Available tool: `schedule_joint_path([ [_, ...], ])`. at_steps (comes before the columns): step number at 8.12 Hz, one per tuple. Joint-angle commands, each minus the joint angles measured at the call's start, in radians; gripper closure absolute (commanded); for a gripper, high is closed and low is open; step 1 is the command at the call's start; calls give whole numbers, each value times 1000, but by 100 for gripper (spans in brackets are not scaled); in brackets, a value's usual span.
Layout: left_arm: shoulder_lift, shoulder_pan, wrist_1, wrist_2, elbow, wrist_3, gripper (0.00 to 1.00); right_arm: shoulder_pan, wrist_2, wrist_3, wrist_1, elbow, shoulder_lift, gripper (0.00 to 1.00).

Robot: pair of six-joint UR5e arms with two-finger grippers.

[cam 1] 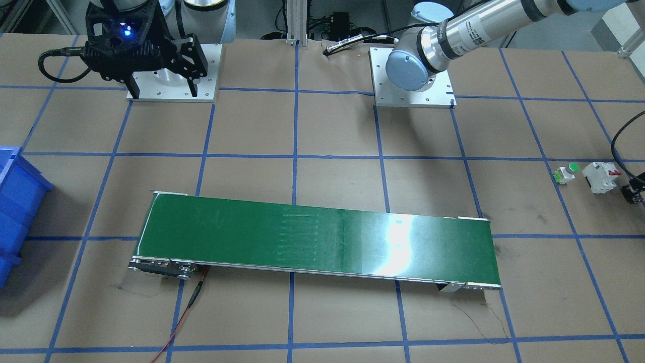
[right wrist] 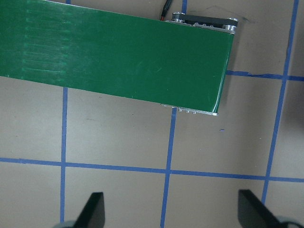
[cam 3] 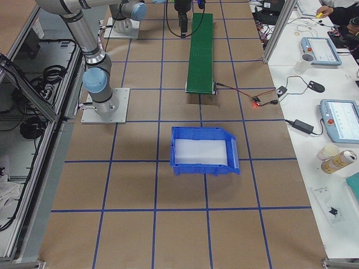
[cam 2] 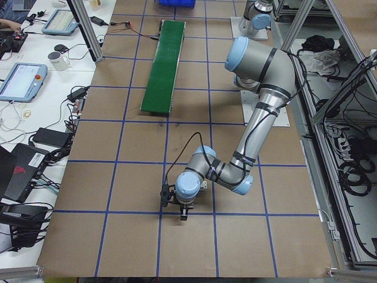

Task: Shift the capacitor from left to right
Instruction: 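Lift the capacitor with the left gripper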

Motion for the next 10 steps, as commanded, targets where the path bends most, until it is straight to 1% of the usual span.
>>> schedule_joint_path([
  [1,-2,7,1,0,-6,-3,12,0,0,0,2,0,0,0],
  [5,-11,7,-1,-2,-6,-3,12,0,1,0,-4,0,0,0],
  [6,-11,7,1,0,-6,1,15,0,1,0,-4,0,0,0],
  [7,-11,7,-1,12,-4,7,30,0,0,0,-2,0,0,0],
  [9,-12,7,-1,12,-11,2,42,0,0,1,-2,0,0,0],
  [10,-15,7,1,14,-12,2,57,0,1,0,-4,0,0,0],
])
